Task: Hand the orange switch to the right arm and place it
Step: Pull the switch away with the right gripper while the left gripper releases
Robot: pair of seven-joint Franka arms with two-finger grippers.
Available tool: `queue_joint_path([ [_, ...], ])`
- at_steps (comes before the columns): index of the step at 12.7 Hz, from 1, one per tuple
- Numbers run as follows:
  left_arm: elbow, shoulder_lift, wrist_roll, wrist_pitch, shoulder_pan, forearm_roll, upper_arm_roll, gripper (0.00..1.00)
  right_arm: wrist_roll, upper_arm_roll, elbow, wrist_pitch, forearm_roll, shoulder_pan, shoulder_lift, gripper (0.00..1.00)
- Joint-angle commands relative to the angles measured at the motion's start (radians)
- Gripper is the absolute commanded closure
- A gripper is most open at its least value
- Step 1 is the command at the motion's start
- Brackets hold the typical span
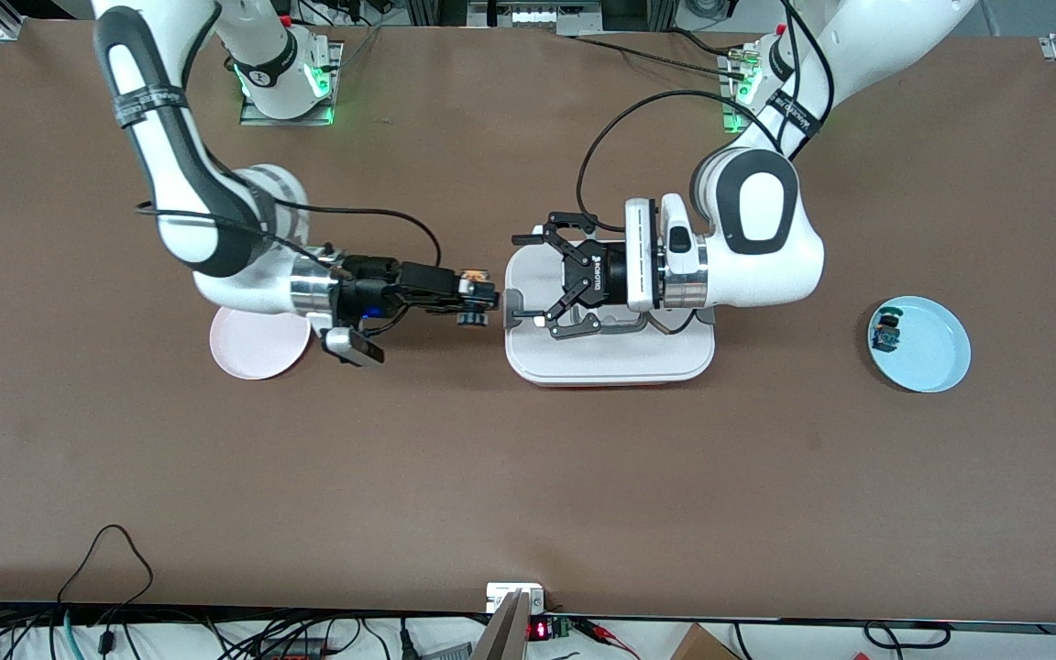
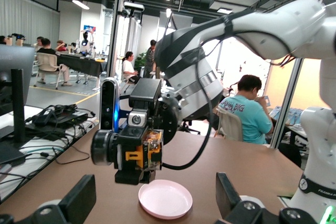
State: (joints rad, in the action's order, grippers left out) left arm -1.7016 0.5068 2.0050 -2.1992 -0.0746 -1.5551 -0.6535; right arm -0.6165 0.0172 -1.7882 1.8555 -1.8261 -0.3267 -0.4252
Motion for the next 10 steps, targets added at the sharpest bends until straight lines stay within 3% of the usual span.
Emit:
queue_joint_path([
  [1,-0.016,-0.007,0.024,0.099,-0.065,0.031,0.000,0.00,0.072,0.009,0.035,-0.160,0.216,0.138,0.005,1.00],
  [4,-0.048,-0.005,-0.043,0.176,-0.137,0.162,0.003,0.00,0.073,0.009,0.078,-0.298,0.510,0.280,0.013,1.00],
  [10,-0.036,-0.013,-0.337,0.380,-0.244,0.461,0.002,0.00,0.124,0.006,0.262,-0.424,1.250,0.452,0.058,1.00],
])
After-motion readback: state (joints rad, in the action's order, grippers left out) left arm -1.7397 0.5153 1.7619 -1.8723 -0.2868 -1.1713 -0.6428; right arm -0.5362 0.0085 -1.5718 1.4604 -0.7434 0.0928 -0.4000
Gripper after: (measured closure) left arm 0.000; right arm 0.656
